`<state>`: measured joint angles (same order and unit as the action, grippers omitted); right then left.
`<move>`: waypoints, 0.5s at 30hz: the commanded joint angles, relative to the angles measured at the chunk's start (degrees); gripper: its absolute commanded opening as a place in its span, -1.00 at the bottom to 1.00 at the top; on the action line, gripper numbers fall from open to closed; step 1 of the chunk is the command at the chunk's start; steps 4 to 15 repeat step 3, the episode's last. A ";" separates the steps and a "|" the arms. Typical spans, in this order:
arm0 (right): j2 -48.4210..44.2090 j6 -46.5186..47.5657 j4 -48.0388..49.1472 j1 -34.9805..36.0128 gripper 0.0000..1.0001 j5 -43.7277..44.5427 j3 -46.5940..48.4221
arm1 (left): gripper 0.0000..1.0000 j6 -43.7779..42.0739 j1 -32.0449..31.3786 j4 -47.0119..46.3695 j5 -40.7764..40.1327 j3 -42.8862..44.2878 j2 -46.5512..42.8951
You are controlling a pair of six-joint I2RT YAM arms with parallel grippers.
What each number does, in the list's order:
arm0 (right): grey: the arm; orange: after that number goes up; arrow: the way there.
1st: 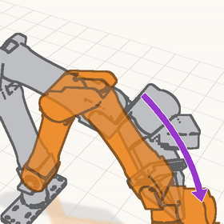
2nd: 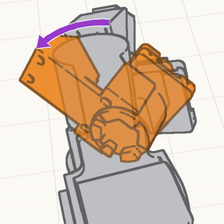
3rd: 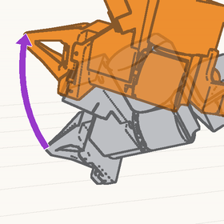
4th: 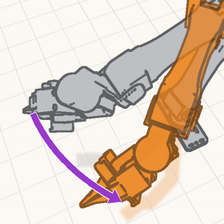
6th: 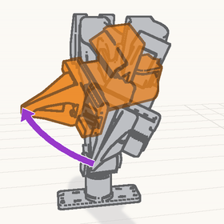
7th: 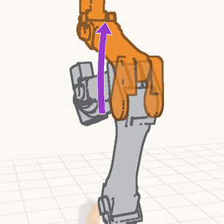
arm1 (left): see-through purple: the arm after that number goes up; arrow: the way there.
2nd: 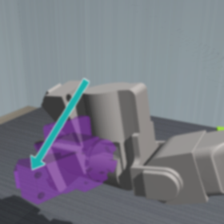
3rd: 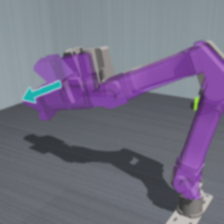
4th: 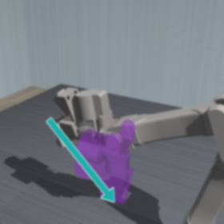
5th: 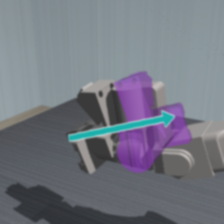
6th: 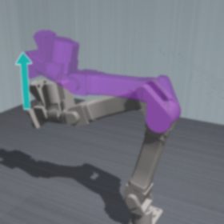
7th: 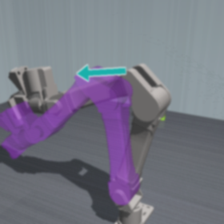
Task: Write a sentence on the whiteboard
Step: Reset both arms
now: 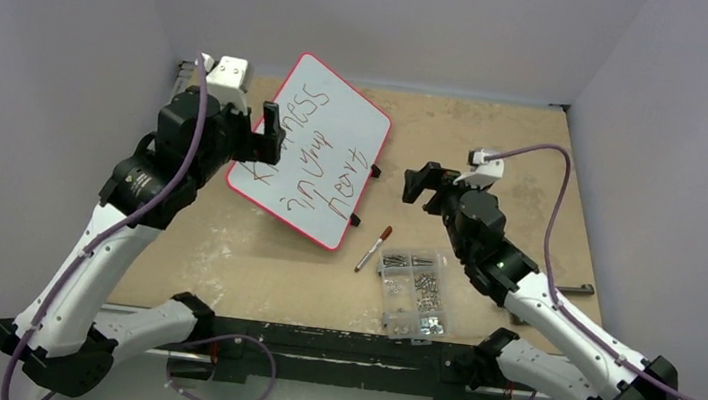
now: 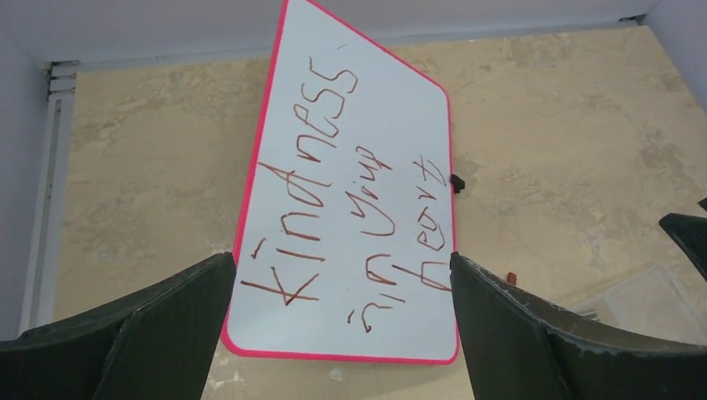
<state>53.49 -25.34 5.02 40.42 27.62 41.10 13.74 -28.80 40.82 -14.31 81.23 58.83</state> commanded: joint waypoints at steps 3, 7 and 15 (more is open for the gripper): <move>0.85 -2.57 1.40 -0.04 0.98 0.84 1.10 | 1.00 -3.16 1.54 0.17 -2.44 -2.40 -2.66; 0.85 -2.57 1.40 -0.04 0.98 0.84 1.10 | 1.00 -3.16 1.54 0.17 -2.44 -2.40 -2.66; 0.85 -2.57 1.40 -0.04 0.98 0.84 1.10 | 1.00 -3.16 1.54 0.17 -2.44 -2.40 -2.66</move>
